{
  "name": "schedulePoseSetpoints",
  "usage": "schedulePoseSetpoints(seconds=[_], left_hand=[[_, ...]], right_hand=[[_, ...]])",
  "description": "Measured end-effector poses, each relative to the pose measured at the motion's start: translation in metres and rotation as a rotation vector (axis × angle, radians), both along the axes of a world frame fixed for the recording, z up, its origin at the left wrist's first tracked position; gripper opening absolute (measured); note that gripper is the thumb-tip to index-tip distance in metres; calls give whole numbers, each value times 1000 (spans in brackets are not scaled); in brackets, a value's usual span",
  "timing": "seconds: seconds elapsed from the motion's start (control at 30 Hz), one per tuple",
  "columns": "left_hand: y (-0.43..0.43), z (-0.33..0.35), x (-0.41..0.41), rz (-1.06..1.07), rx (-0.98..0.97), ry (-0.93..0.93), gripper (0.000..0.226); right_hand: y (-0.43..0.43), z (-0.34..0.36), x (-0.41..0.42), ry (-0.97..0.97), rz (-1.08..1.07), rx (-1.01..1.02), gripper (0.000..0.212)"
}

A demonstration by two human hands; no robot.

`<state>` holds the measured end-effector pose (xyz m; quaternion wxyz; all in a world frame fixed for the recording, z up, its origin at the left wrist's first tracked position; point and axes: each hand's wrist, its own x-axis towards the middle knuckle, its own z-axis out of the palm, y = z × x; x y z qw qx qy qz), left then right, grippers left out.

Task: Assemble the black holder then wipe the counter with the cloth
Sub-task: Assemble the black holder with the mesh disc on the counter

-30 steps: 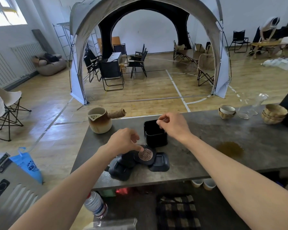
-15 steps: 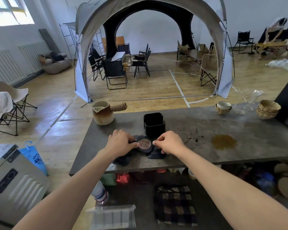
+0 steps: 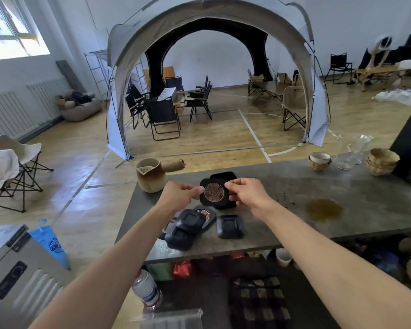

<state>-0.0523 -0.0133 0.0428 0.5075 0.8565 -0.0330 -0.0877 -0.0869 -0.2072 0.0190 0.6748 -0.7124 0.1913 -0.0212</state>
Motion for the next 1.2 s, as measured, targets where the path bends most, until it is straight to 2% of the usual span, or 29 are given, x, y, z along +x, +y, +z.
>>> schedulePoseSetpoints(seconds=[0.1, 0.23, 0.4, 0.67, 0.8, 0.9, 1.03, 1.1, 1.2], left_hand=[[-14, 17, 17, 5, -66, 44, 23], [-33, 18, 42, -19, -176, 167, 21], [-48, -1, 61, -11, -90, 258, 19], [-52, -34, 79, 21, -29, 365, 28], [-52, -37, 84, -2, 6, 447, 30], [-54, -43, 86, 5, 64, 431, 30], [-57, -53, 87, 53, 183, 351, 18], [-57, -54, 88, 65, 200, 324, 18], [-55, -52, 86, 49, 260, 252, 34]], right_hand=[[-12, 28, 15, -60, -13, 15, 10], [-30, 47, 29, -21, -12, 92, 14], [-43, 36, 52, 82, -57, 16, 24], [-53, -6, 72, 229, -87, -96, 18], [-58, -16, 83, 291, -70, -147, 28], [-60, -26, 89, 323, -26, -209, 39], [-78, -75, 114, 326, -29, -329, 51], [-73, -70, 109, 316, -41, -375, 49], [-58, -41, 87, 279, -50, -477, 24]])
